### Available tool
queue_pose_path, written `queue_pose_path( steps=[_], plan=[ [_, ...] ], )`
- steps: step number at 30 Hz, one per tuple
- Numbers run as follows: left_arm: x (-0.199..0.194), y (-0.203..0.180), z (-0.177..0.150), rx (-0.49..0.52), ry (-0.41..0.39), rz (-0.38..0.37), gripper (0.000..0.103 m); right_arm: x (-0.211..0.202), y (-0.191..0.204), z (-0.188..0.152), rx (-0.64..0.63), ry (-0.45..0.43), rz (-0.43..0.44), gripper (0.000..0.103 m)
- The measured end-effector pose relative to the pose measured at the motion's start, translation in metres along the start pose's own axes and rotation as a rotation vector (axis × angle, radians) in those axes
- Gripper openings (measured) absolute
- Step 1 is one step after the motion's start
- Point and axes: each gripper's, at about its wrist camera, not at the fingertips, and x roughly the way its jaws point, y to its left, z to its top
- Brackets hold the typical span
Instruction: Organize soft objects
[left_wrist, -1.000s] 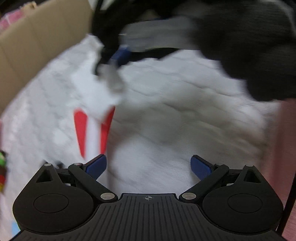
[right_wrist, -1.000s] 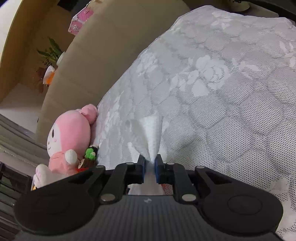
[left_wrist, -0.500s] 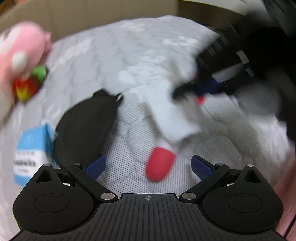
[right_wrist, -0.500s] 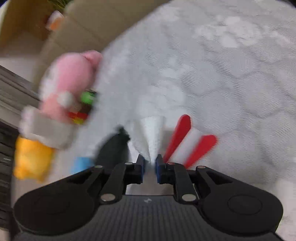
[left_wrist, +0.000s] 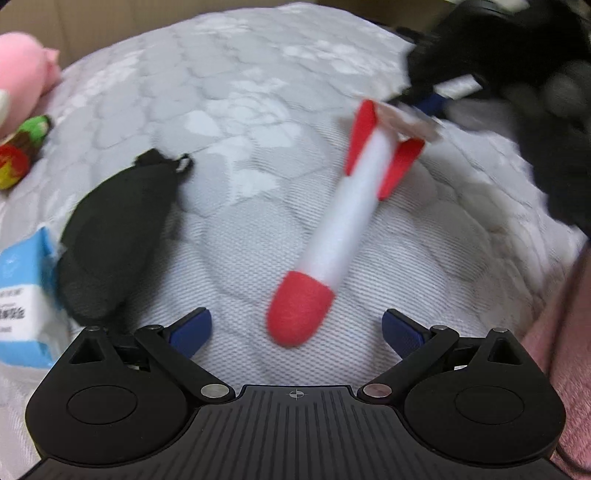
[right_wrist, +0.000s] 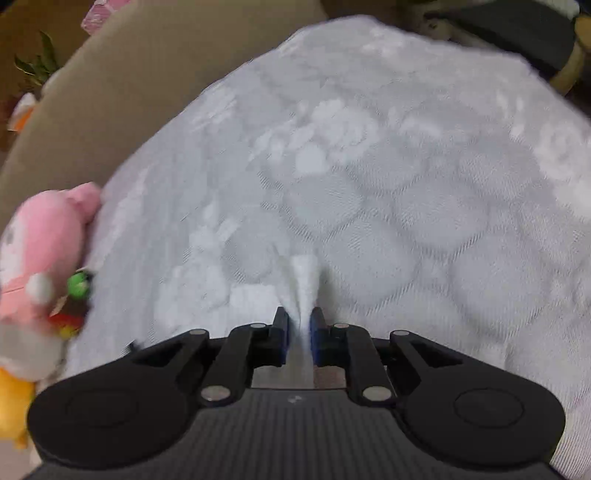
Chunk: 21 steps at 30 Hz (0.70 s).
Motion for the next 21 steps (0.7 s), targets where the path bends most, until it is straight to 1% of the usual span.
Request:
queue_pose_path(
  steps=[1, 3, 5, 7, 11, 12, 13, 16, 18, 20, 21],
  plan=[
    [0.002, -0.002, -0.001, 0.006, 0.008, -0.006, 0.101, 0.005, 0.001, 0.002, -0.006, 0.002, -0.003, 0.015],
    [0.003, -0.005, -0.005, 0.013, 0.025, -0.012, 0.101, 0.015, 0.001, 0.003, 0.005, 0.035, -0.002, 0.015],
    [0.003, -0.004, -0.006, 0.009, 0.025, -0.011, 0.101, 0.020, -0.001, -0.003, 0.011, 0.074, 0.003, 0.016],
    [0.001, 0.001, -0.005, -0.013, 0.017, -0.001, 0.101, 0.018, 0.000, -0.011, -0.009, 0.092, 0.012, 0.016],
    [0.000, 0.014, -0.003, -0.069, 0.011, 0.045, 0.101, 0.003, 0.005, -0.028, -0.024, 0.132, 0.095, 0.016],
    [0.001, 0.018, -0.003, -0.080, 0.013, 0.065, 0.101, -0.001, 0.006, -0.031, -0.029, 0.123, 0.108, 0.016],
    [0.001, 0.021, -0.004, -0.088, 0.017, 0.083, 0.101, -0.006, 0.010, -0.033, -0.043, 0.095, 0.112, 0.016],
    [-0.001, 0.029, -0.005, -0.118, 0.040, 0.072, 0.101, -0.029, 0.023, -0.037, -0.110, -0.030, 0.116, 0.016],
    [-0.003, 0.034, -0.006, -0.139, 0.057, 0.058, 0.101, -0.045, 0.026, -0.041, -0.123, -0.078, 0.164, 0.016],
    [-0.008, 0.033, -0.008, -0.131, 0.061, 0.068, 0.101, -0.060, 0.028, -0.046, -0.118, -0.121, 0.220, 0.016],
    [-0.013, 0.032, -0.010, -0.125, 0.060, 0.080, 0.101, -0.068, 0.031, -0.050, -0.138, -0.151, 0.226, 0.016]
  ],
)
